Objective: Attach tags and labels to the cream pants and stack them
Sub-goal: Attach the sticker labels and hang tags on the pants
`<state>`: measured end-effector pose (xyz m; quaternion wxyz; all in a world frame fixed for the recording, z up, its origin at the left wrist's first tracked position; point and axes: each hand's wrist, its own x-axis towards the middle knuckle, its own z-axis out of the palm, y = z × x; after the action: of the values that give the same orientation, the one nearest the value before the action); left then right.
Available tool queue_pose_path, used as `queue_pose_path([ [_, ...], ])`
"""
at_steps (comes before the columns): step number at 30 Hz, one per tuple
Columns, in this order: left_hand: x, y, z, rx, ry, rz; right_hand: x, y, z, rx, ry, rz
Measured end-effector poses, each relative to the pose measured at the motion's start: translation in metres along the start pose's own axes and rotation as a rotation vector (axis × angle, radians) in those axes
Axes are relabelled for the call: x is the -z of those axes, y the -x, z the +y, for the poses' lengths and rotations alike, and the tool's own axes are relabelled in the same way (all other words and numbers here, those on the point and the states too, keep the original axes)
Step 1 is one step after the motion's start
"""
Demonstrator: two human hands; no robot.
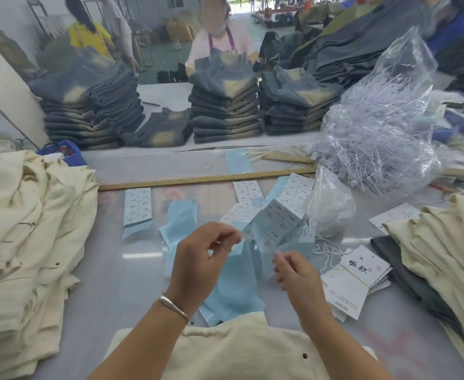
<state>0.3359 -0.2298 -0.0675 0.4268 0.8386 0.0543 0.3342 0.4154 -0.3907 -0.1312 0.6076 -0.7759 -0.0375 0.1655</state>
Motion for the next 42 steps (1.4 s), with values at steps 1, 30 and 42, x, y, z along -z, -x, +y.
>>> queue_pose_path([
  [1, 0.001, 0.011, 0.009, -0.004, 0.040, -0.041, 0.008, 0.006, -0.009, -0.145, -0.210, -0.137],
  [30, -0.121, 0.120, 0.065, 0.694, 0.442, -0.002, 0.138, 0.073, 0.060, -0.028, 0.206, 0.134],
  [42, -0.107, 0.131, 0.047, 0.817, 0.514, -0.099, 0.136, 0.002, 0.073, 0.536, 1.261, 0.085],
])
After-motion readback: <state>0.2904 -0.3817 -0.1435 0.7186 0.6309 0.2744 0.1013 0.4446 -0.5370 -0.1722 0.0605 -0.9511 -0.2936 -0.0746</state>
